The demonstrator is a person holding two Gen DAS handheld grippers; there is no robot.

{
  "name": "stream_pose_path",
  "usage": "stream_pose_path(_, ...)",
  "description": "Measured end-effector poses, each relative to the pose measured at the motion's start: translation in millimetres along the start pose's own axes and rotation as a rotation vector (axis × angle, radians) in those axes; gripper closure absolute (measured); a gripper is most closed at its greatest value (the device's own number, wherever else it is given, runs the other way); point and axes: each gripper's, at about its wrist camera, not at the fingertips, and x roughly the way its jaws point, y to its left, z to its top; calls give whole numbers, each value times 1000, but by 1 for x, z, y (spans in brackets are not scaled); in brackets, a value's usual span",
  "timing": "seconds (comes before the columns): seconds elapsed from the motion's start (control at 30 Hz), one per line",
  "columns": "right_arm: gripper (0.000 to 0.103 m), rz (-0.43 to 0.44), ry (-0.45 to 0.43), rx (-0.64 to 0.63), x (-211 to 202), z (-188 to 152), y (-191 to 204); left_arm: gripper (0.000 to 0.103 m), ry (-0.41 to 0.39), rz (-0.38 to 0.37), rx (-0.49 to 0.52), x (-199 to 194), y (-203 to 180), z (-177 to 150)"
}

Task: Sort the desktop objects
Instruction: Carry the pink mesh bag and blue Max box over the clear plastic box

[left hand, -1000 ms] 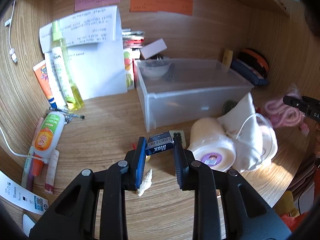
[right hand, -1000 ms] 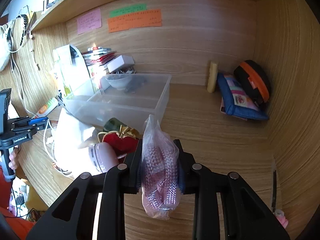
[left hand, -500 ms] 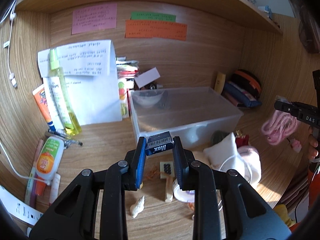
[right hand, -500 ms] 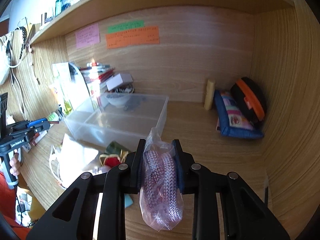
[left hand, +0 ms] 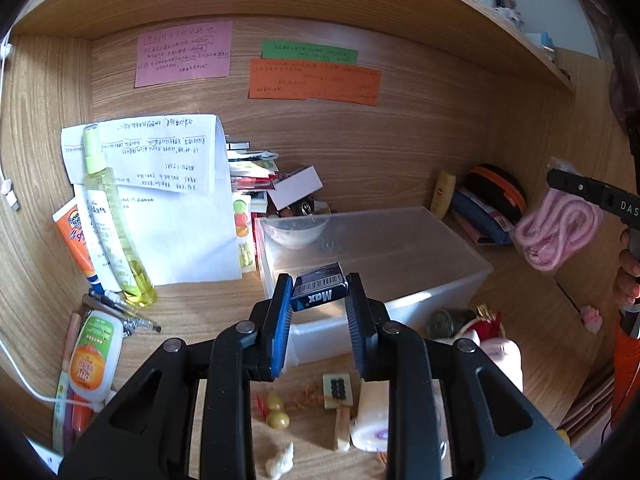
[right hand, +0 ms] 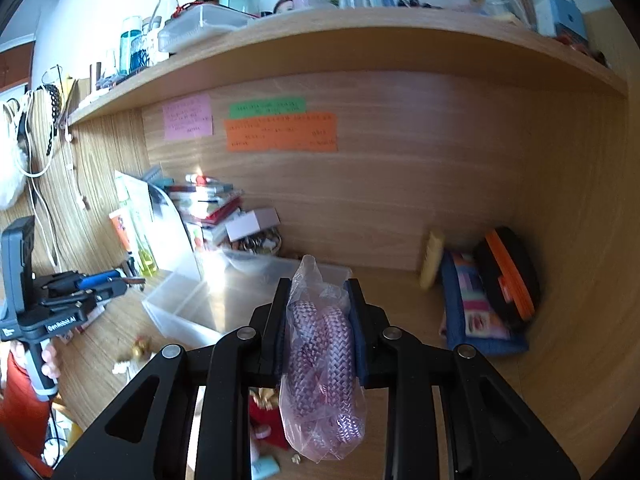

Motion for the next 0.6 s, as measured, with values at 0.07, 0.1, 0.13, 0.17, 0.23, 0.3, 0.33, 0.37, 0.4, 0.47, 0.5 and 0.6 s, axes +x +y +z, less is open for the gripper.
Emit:
stream_pose_path(0.07, 80, 12, -6, -4, 5, 6, 3, 77, 2, 1, -6, 6, 3, 4)
stream_pose_path(0.1, 80, 18, -9, -6, 9, 10, 4, 77, 4, 1, -6, 9, 4, 6)
stream_pose_path(0.13, 80, 25, -11, -11, 13, 14, 6, 77, 5, 1, -7, 12, 4, 8)
stream_pose_path(0.17, 80, 32, -12, -13, 16, 17, 7, 77, 7, 1, -7, 16, 5, 10)
stream_pose_path(0.23, 80, 48, -11, -19, 24, 22, 12, 77, 9, -7, -7, 23, 5, 14)
stream_pose_path(0.3, 80, 61, -7, -28, 34, 26, 16, 77, 11, -13, -6, 30, 5, 18)
stream_pose_path(0.33, 80, 69, -3, -32, 41, 29, 19, 77, 14, -16, -3, 33, 4, 19)
stream_pose_path(0.37, 80, 76, 2, -35, 46, 30, 21, 77, 18, -14, -1, 38, 4, 21)
stream_pose_path(0.4, 80, 82, 6, -36, 51, 31, 23, 77, 21, -14, 2, 42, 3, 21)
stream_pose_path(0.47, 80, 96, 21, -41, 63, 31, 27, 77, 30, -16, 0, 51, 3, 23)
stream_pose_path(0.5, 80, 98, 27, -42, 69, 32, 29, 77, 37, -19, -2, 57, 4, 24)
stream_pose_path(0.6, 80, 99, 43, -41, 87, 30, 34, 77, 63, -16, -7, 72, 5, 21)
